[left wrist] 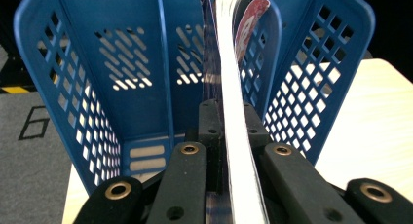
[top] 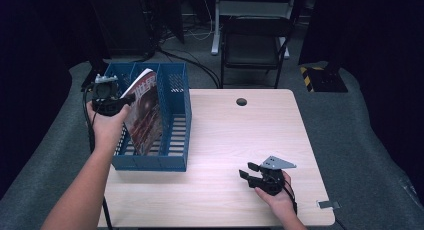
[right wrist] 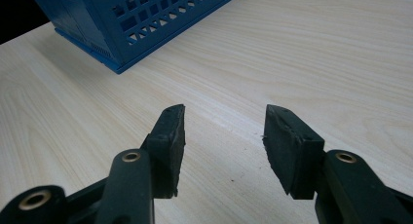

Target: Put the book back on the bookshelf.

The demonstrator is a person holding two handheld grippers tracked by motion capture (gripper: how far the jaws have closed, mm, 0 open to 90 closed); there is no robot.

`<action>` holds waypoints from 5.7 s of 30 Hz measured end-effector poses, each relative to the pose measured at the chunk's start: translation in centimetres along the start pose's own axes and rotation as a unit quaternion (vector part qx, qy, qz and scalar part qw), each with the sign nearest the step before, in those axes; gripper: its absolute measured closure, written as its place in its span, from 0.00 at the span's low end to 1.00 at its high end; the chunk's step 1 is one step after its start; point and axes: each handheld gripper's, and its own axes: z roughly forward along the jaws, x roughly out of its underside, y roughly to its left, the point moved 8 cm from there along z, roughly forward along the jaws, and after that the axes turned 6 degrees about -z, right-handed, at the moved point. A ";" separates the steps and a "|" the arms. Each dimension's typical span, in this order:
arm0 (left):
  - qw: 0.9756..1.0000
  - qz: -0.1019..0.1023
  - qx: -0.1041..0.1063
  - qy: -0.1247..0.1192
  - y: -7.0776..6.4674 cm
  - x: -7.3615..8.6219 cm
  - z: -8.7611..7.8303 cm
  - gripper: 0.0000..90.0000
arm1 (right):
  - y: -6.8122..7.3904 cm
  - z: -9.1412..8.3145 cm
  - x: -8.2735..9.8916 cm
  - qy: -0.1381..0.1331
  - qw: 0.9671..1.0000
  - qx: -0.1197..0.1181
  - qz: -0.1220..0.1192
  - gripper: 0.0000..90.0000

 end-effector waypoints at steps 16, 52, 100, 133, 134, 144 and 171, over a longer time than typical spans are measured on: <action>1.000 0.004 0.000 0.016 0.3 1.5 0.1 0.92 | 0.1 0.0 0.1 0.005 1.000 -0.002 -0.003 0.56; 0.997 0.013 0.023 0.076 1.3 2.0 -2.4 0.89 | 0.2 0.2 0.4 0.012 1.000 -0.009 0.004 0.54; 0.999 -0.024 -0.023 -0.001 2.0 -1.5 0.9 0.94 | -0.3 -0.5 0.2 0.000 1.000 -0.003 0.008 0.54; 1.000 -0.009 -0.004 0.014 2.3 0.7 1.4 0.51 | -0.3 -0.3 0.5 0.008 1.000 0.001 0.011 0.53; 1.000 -0.009 -0.003 0.016 2.3 0.8 1.3 0.50 | -0.3 -0.2 0.5 0.008 1.000 0.000 0.013 0.53; 0.999 0.002 0.008 0.031 2.4 1.1 0.0 0.48 | -0.4 -0.1 0.7 0.010 1.000 -0.002 0.011 0.52; 0.997 0.015 0.039 0.059 1.7 1.8 -2.4 0.42 | -0.5 -0.4 1.1 0.015 1.000 -0.003 0.017 0.50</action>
